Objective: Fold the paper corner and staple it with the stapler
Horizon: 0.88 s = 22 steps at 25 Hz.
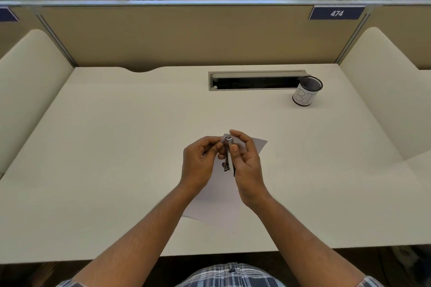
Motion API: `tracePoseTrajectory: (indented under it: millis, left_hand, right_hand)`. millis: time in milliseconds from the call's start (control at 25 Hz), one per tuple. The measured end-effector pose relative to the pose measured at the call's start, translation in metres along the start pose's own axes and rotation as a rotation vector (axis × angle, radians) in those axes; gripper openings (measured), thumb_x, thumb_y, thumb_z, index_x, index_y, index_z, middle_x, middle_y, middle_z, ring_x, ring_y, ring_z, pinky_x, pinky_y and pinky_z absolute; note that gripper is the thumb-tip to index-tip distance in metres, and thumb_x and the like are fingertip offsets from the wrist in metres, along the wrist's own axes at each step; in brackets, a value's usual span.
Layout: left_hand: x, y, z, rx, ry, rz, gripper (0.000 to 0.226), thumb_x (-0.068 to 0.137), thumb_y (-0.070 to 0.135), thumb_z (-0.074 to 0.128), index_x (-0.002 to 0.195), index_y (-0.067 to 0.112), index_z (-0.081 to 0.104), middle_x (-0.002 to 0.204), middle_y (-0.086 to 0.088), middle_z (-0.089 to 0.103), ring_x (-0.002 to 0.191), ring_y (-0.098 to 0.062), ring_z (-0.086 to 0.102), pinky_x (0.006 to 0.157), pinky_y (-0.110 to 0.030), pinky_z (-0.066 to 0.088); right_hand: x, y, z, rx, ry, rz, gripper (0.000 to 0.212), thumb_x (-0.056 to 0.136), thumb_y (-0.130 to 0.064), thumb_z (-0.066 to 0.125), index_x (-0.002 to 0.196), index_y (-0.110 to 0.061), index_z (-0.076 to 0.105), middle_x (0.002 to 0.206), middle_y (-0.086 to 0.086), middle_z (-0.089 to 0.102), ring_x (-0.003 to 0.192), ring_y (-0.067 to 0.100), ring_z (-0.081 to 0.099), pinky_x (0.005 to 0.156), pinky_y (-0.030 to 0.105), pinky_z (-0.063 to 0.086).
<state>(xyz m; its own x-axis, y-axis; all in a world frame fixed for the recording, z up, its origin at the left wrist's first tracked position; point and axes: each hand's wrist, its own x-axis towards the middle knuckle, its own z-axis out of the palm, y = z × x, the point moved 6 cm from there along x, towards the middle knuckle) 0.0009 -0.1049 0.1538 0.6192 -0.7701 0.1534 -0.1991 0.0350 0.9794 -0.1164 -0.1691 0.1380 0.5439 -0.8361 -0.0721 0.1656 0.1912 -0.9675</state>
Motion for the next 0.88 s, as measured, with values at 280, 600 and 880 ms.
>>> tracePoseTrajectory:
  millis: [280, 600, 880]
  left_hand:
    - [0.0015, 0.0002, -0.0005, 0.021, 0.006, 0.015, 0.02, 0.097, 0.005, 0.062, 0.111, 0.013, 0.074, 0.101, 0.002, 0.077, 0.095, -0.011, 0.073, 0.081, -0.02, 0.058]
    - [-0.0003, -0.0006, 0.0001, 0.044, -0.002, 0.011, 0.02, 0.096, 0.007, 0.064, 0.111, 0.015, 0.075, 0.099, 0.004, 0.077, 0.096, -0.012, 0.073, 0.085, -0.027, 0.059]
    - [-0.0029, 0.0027, -0.0002, 0.087, 0.033, 0.029, 0.019, 0.095, 0.006, 0.065, 0.108, 0.014, 0.077, 0.097, 0.006, 0.077, 0.095, -0.009, 0.073, 0.085, -0.021, 0.057]
  right_hand:
    - [-0.0005, -0.0041, 0.0036, -0.026, 0.003, -0.042, 0.024, 0.107, -0.018, 0.049, 0.126, -0.028, 0.06, 0.114, -0.004, 0.074, 0.094, 0.021, 0.068, 0.085, 0.042, 0.056]
    - [-0.0009, -0.0052, 0.0023, -0.068, 0.01, -0.093, 0.023, 0.108, -0.012, 0.046, 0.116, -0.025, 0.064, 0.105, -0.005, 0.072, 0.092, 0.021, 0.068, 0.083, 0.04, 0.058]
    - [0.0, -0.0109, 0.0011, -0.198, 0.002, -0.168, 0.023, 0.108, -0.014, 0.045, 0.117, -0.024, 0.064, 0.092, 0.004, 0.071, 0.08, 0.033, 0.062, 0.065, 0.033, 0.053]
